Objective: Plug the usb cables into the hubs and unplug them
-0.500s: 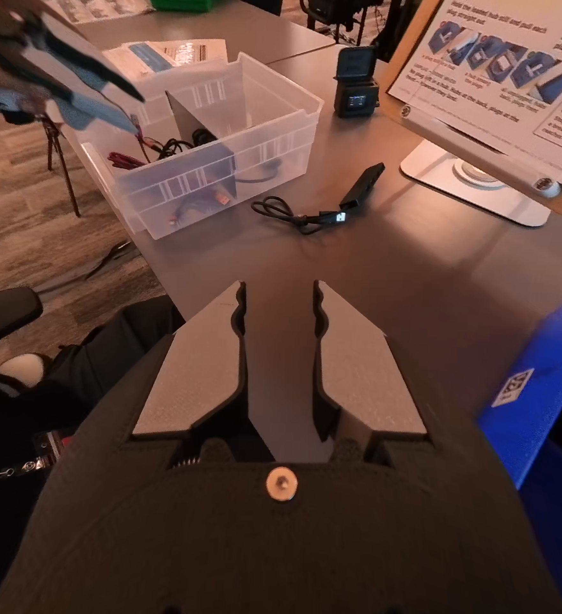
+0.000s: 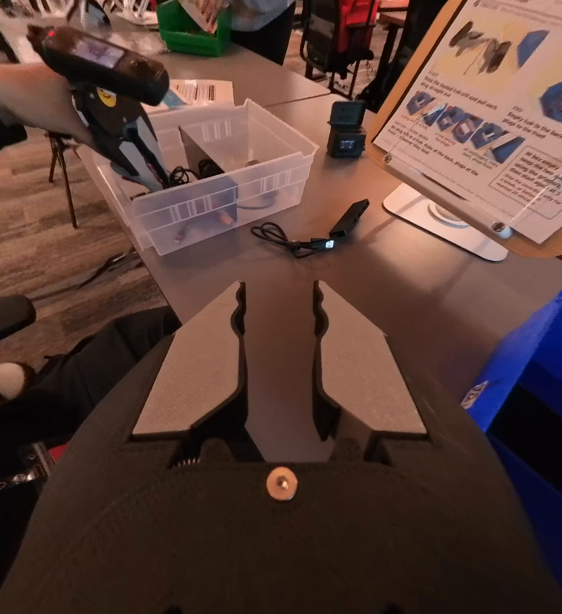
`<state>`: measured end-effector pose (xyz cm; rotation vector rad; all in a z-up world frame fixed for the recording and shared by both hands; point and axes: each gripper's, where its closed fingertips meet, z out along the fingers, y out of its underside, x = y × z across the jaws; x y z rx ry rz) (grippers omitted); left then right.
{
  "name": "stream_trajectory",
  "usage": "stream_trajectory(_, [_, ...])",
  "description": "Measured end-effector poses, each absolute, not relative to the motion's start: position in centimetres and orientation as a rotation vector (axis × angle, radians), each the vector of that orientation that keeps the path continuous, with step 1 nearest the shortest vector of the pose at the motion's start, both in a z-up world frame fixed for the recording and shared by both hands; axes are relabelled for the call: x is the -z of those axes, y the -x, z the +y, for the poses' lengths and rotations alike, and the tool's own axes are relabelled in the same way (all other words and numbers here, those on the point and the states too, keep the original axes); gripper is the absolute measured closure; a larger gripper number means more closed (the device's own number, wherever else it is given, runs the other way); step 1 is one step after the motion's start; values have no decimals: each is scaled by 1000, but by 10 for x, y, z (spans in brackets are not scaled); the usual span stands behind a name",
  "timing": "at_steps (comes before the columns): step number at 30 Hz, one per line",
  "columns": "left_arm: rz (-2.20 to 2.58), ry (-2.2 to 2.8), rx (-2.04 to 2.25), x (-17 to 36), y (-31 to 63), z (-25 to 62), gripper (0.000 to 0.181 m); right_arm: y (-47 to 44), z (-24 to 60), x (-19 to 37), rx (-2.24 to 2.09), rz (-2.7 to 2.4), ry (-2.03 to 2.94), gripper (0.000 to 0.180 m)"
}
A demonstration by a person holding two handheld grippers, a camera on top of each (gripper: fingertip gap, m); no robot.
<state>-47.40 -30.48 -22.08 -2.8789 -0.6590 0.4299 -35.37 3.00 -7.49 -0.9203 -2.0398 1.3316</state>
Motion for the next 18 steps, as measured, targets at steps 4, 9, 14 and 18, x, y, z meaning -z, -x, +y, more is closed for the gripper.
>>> stream_trajectory(4, [-662, 2804, -601, 169, 485, -302, 165, 346, 50, 59, -1368, -1974, 939, 142])
stream_trajectory(9, [-641, 2611, -820, 81, 493, -284, 167, 336, 63, 47, -1419, -1927, 955, 143])
stream_trajectory(14, [-551, 2205, -1016, -10, 489, -238, 167, 329, 59, 41, -1416, -1921, 926, 142])
stream_trajectory(18, [-416, 1918, -825, -27, 442, -172, 167, 326, 39, 44, -1455, -1961, 897, 143])
